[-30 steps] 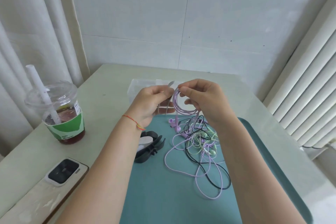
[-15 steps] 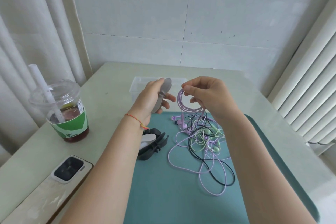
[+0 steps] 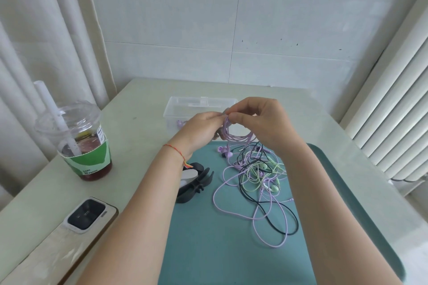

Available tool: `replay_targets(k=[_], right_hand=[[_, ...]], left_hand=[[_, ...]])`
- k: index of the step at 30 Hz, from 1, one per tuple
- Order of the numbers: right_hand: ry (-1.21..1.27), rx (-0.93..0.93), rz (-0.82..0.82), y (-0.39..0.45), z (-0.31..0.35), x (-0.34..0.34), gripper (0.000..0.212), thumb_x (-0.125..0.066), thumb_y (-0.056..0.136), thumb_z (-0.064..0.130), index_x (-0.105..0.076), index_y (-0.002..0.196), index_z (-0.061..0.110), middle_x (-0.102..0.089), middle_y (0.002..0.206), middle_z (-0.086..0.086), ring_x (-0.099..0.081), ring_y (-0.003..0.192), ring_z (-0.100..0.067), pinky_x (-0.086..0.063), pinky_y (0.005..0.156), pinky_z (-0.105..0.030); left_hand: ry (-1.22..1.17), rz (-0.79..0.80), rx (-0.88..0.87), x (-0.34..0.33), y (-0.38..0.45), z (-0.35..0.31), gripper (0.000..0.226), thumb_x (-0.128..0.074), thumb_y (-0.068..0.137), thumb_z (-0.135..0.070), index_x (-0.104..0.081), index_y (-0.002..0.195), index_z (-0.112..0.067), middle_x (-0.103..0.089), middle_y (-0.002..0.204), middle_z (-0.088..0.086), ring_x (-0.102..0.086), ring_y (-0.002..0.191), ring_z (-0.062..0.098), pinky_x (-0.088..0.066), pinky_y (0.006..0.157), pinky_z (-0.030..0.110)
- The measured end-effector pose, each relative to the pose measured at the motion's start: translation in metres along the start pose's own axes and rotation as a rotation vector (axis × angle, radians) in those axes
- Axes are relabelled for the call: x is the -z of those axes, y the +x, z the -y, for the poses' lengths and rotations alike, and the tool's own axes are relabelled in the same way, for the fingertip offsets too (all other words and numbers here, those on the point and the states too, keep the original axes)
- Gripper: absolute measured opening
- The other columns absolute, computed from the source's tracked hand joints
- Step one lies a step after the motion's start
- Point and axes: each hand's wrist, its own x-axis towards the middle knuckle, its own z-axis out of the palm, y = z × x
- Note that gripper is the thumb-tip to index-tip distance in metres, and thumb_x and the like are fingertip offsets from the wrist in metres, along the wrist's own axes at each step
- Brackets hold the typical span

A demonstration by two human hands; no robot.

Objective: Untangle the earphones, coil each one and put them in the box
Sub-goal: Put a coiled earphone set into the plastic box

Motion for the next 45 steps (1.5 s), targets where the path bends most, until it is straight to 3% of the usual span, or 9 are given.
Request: replay_targets(k=[4, 9, 15, 21, 24, 29, 34, 41, 45], right_hand=[[-0.03, 0.006, -0.008, 0.0, -0.002, 0.002, 0.011, -0.073, 0.083, 0.013, -0.075, 0.081, 0.023, -0.074, 0.078, 0.004, -0.06, 0.059, -0.011, -0.046, 0.059, -0.02], [0.041, 0.012, 0.023, 0.0, -0.001, 0.001, 0.006, -0.07, 0.084, 0.004, -0.074, 0.088, 0.005, -0.073, 0.075, -0.011, -0.062, 0.061, -0.006, -0.042, 0.054, -0.01], [0.029, 0.021, -0.068, 0.002, -0.005, 0.001, 0.005, -0.072, 0.084, 0.008, -0.074, 0.087, 0.011, -0.071, 0.072, 0.006, -0.059, 0.061, 0.004, -0.044, 0.061, -0.009], [-0.022, 0.038, -0.102, 0.001, -0.004, 0.001, 0.007, -0.072, 0.083, 0.01, -0.075, 0.085, 0.016, -0.071, 0.071, 0.01, -0.058, 0.062, 0.005, -0.048, 0.069, -0.019], [-0.011, 0.03, -0.102, 0.001, -0.004, 0.003, 0.008, -0.071, 0.083, 0.007, -0.074, 0.084, 0.015, -0.069, 0.065, 0.01, -0.056, 0.057, 0.004, -0.048, 0.065, -0.022], [0.032, 0.0, -0.091, 0.003, -0.007, 0.008, 0.008, -0.07, 0.084, 0.006, -0.074, 0.085, 0.013, -0.068, 0.064, 0.01, -0.054, 0.054, -0.001, -0.042, 0.052, -0.011], [0.165, 0.011, -0.004, 0.005, -0.013, 0.015, 0.007, -0.067, 0.086, 0.001, -0.073, 0.089, 0.003, -0.074, 0.079, -0.012, -0.066, 0.067, -0.019, -0.055, 0.066, -0.024], [0.525, -0.015, 0.148, 0.003, -0.015, 0.015, 0.015, -0.053, 0.094, -0.001, -0.067, 0.094, 0.004, -0.073, 0.087, -0.012, -0.07, 0.078, -0.025, -0.058, 0.077, -0.033], [0.439, -0.018, 0.076, 0.005, -0.015, 0.013, 0.012, -0.054, 0.094, -0.003, -0.063, 0.092, 0.004, -0.07, 0.076, -0.007, -0.063, 0.064, -0.018, -0.053, 0.062, -0.026]], left_hand=[[0.021, 0.006, 0.055, -0.002, -0.002, -0.006, 0.029, -0.041, 0.096, -0.019, -0.055, 0.072, -0.011, -0.056, 0.058, 0.005, -0.044, 0.038, 0.005, -0.035, 0.042, 0.015], [0.1, 0.026, 0.042, -0.004, 0.001, -0.005, 0.031, -0.04, 0.09, -0.018, -0.067, 0.088, -0.003, -0.05, 0.055, 0.006, -0.045, 0.05, 0.018, -0.035, 0.049, 0.022], [0.205, 0.003, 0.016, -0.003, 0.005, 0.0, 0.041, -0.031, 0.095, -0.024, -0.063, 0.099, 0.0, -0.053, 0.056, 0.002, -0.048, 0.06, 0.02, -0.041, 0.066, 0.032], [-0.038, 0.071, 0.109, -0.008, -0.001, -0.005, 0.042, -0.032, 0.099, -0.042, -0.047, 0.076, -0.011, -0.05, 0.065, 0.008, -0.046, 0.049, 0.015, -0.038, 0.046, 0.018], [0.07, 0.092, 0.051, -0.008, 0.0, -0.001, 0.042, -0.045, 0.093, -0.056, -0.054, 0.078, -0.018, -0.055, 0.061, 0.001, -0.049, 0.051, 0.013, -0.037, 0.052, 0.022], [0.02, 0.079, 0.012, -0.008, 0.003, 0.006, 0.023, -0.064, 0.09, -0.041, -0.06, 0.085, -0.018, -0.055, 0.064, -0.006, -0.054, 0.058, 0.01, -0.039, 0.052, 0.016], [-0.137, 0.127, -0.025, -0.008, -0.002, -0.001, 0.018, -0.05, 0.094, -0.02, -0.055, 0.08, -0.012, -0.055, 0.062, 0.005, -0.05, 0.048, 0.013, -0.034, 0.044, 0.019], [-0.371, 0.193, 0.015, -0.01, -0.002, 0.0, 0.016, -0.044, 0.082, -0.024, -0.054, 0.085, -0.011, -0.05, 0.065, 0.006, -0.047, 0.053, 0.016, -0.039, 0.047, 0.023], [-0.525, 0.185, 0.004, -0.01, -0.001, 0.001, 0.016, -0.042, 0.085, -0.022, -0.054, 0.09, -0.012, -0.047, 0.07, 0.002, -0.045, 0.058, 0.013, -0.04, 0.055, 0.025]])
